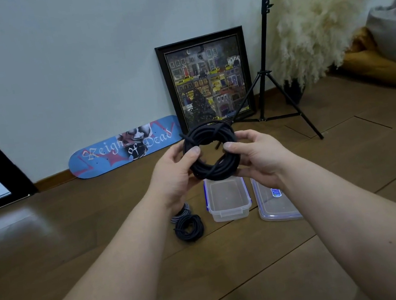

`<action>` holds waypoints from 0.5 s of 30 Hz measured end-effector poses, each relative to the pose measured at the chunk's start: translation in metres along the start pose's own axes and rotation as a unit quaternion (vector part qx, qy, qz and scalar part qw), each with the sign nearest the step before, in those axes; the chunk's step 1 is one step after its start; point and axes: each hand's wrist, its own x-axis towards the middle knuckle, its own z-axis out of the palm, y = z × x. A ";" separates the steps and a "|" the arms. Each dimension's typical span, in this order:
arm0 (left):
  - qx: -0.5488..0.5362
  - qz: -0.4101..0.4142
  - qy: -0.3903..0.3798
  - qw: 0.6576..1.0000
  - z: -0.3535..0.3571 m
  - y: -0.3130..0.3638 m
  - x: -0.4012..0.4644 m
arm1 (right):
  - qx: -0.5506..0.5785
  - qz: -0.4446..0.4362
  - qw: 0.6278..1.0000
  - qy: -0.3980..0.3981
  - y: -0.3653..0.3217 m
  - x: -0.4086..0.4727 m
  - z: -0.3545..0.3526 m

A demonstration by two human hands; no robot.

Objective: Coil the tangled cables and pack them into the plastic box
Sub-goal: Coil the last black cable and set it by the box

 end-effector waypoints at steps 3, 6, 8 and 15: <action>0.010 0.006 0.011 1.000 0.000 0.002 0.000 | -0.005 0.016 1.000 -0.016 0.000 -0.001 -0.002; 0.008 0.008 0.021 1.000 -0.001 0.003 0.000 | -0.008 0.028 0.999 -0.015 0.000 0.002 -0.003; -0.010 0.002 0.010 1.000 -0.003 0.005 0.000 | 0.003 0.024 1.000 0.015 0.000 0.005 -0.005; -0.033 -0.020 -0.051 0.998 -0.008 0.009 -0.004 | 0.054 0.039 0.998 -0.008 0.001 0.006 -0.006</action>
